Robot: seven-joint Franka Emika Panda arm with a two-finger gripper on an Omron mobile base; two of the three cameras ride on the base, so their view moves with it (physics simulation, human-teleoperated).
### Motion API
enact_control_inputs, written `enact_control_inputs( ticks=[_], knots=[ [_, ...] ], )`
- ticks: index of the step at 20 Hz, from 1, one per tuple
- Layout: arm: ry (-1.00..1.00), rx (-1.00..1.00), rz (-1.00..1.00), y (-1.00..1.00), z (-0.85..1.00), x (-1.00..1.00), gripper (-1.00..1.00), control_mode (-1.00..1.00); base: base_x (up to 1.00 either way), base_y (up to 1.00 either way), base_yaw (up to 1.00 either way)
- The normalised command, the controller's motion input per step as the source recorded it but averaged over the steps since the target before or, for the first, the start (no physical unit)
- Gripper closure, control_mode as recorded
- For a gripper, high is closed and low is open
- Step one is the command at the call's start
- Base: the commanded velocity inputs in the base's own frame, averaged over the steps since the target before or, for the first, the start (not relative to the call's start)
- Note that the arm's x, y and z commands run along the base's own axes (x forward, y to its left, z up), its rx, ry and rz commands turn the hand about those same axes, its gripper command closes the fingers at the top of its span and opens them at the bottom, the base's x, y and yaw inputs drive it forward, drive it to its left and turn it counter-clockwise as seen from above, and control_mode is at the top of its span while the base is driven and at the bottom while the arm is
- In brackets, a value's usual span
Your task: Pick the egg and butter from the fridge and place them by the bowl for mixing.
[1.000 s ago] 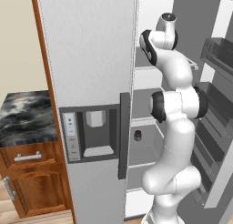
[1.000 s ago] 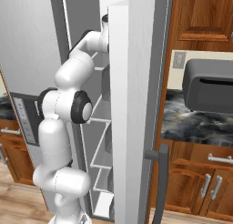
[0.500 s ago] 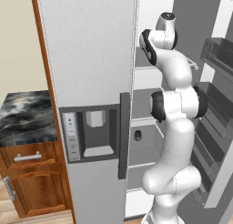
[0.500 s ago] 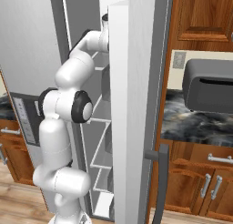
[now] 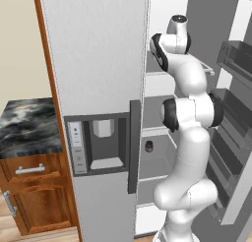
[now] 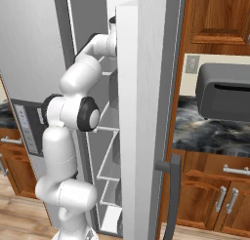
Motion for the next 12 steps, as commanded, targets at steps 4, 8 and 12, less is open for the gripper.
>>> enact_control_inputs(
  ticks=[4,8,12],
  knots=[
    [0.03,0.07,-0.01,0.0,-0.12,0.13,-1.0,-1.0,0.0,0.0,0.0],
    [0.01,0.08,0.0,0.0,-0.12,0.2,-1.0,-1.0,0.0,0.0,0.0],
    [0.06,0.04,0.0,0.0,-0.21,0.07,1.0,-1.0,0.0,0.0,0.0]
  ],
)
